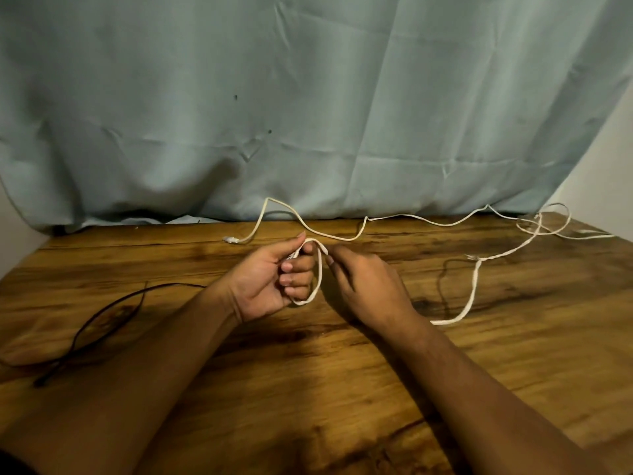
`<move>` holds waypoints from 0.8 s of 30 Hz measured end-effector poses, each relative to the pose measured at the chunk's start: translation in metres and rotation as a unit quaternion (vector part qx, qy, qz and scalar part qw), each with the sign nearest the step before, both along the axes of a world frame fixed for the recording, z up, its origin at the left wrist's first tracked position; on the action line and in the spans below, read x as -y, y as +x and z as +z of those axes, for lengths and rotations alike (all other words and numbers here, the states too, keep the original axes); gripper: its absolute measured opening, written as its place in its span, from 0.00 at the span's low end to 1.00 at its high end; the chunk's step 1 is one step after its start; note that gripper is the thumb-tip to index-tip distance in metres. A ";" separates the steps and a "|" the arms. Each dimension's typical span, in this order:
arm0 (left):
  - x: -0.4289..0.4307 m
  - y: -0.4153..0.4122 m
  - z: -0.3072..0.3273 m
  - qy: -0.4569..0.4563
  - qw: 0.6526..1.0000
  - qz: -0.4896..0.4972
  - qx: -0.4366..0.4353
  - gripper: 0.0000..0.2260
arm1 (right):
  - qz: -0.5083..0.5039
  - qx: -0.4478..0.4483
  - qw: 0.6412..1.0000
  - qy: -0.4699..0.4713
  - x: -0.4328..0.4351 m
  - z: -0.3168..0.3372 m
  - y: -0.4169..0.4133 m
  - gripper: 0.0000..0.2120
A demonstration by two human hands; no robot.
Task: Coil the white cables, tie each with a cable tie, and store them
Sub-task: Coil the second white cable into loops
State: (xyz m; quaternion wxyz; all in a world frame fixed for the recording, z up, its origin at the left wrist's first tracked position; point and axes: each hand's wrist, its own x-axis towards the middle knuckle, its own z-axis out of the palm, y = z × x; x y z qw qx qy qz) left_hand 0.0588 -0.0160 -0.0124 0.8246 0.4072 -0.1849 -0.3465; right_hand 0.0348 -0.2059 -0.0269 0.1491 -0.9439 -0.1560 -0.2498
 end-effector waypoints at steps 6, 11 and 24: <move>0.000 -0.001 0.005 -0.063 0.987 0.142 -0.046 0.17 | 0.025 -0.051 0.991 -0.125 -0.009 0.001 -0.005 0.12; -0.007 0.004 0.007 -0.059 0.977 0.190 -0.070 0.19 | 0.016 -0.043 0.984 -0.170 -0.018 0.002 -0.009 0.12; -0.010 -0.001 0.008 -0.019 0.996 0.085 0.002 0.10 | -0.088 -0.072 0.986 -0.125 -0.008 0.009 -0.008 0.10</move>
